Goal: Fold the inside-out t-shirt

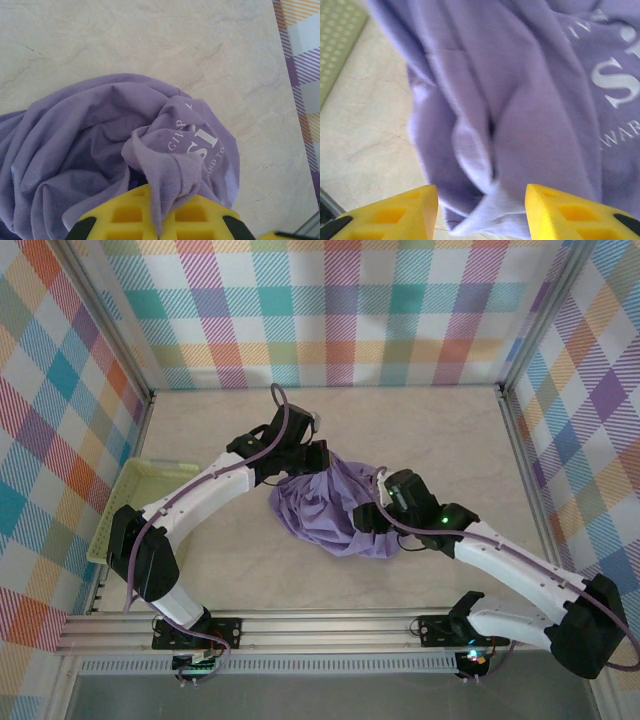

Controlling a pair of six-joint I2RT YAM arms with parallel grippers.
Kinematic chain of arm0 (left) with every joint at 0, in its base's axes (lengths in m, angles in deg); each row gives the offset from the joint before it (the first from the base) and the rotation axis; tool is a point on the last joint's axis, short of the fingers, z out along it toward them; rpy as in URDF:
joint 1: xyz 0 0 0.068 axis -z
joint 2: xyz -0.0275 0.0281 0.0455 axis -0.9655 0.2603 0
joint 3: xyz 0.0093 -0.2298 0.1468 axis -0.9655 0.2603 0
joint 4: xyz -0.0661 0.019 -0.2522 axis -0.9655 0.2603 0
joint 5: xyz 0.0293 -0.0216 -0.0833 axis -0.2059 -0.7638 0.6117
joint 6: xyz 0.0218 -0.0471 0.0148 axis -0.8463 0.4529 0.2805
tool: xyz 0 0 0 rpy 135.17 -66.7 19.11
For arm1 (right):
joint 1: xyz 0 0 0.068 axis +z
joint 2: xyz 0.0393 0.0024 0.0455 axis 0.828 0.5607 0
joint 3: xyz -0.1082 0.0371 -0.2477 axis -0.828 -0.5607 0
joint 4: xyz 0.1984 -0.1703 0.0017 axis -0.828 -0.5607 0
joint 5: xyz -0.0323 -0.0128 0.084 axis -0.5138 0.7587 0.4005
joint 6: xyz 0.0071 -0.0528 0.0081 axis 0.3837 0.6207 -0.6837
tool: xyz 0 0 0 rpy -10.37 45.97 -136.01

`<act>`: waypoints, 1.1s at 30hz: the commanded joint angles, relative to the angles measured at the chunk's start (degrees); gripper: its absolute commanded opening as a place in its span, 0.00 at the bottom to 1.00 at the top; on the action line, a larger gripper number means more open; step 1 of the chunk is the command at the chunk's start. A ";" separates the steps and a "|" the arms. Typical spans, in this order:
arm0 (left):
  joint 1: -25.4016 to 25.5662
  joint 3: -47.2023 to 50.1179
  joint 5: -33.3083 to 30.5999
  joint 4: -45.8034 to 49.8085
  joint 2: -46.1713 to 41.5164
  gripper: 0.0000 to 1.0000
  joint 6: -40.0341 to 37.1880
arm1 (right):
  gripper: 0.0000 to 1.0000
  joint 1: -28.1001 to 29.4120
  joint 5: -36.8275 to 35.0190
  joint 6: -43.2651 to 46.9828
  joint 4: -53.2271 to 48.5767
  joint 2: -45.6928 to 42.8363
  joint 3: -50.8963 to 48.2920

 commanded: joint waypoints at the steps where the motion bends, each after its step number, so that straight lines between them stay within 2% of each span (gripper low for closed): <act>1: 0.47 0.72 0.65 -0.72 -1.08 0.00 0.43 | 0.49 2.38 -4.91 2.15 -2.61 0.07 3.36; 6: 0.65 0.58 0.48 -0.33 -1.34 0.00 0.14 | 0.39 2.51 -7.50 2.48 -3.49 5.27 5.97; 10: 0.60 0.57 0.15 0.07 -1.54 0.00 -0.10 | 0.35 2.58 -8.96 2.36 -3.44 8.00 7.58; 24: 0.73 0.48 0.27 0.00 -1.61 0.00 -0.16 | 0.20 2.58 -8.26 4.05 -2.54 12.78 10.39; 27: 0.73 0.48 0.27 -0.16 -1.61 0.00 -0.06 | 0.20 2.60 -8.58 4.05 -2.80 13.22 10.80; 30: 0.82 0.49 0.47 -0.25 -1.61 0.00 0.06 | 0.26 2.61 -9.48 4.04 -2.90 13.51 10.71; 32: 0.82 0.38 0.34 -0.12 -1.53 0.00 -0.01 | 0.25 2.63 -9.36 4.31 -2.85 14.00 10.78; 33: 0.82 0.39 0.28 0.03 -1.52 0.00 -0.08 | 0.20 2.66 -9.08 4.32 -3.09 14.28 10.96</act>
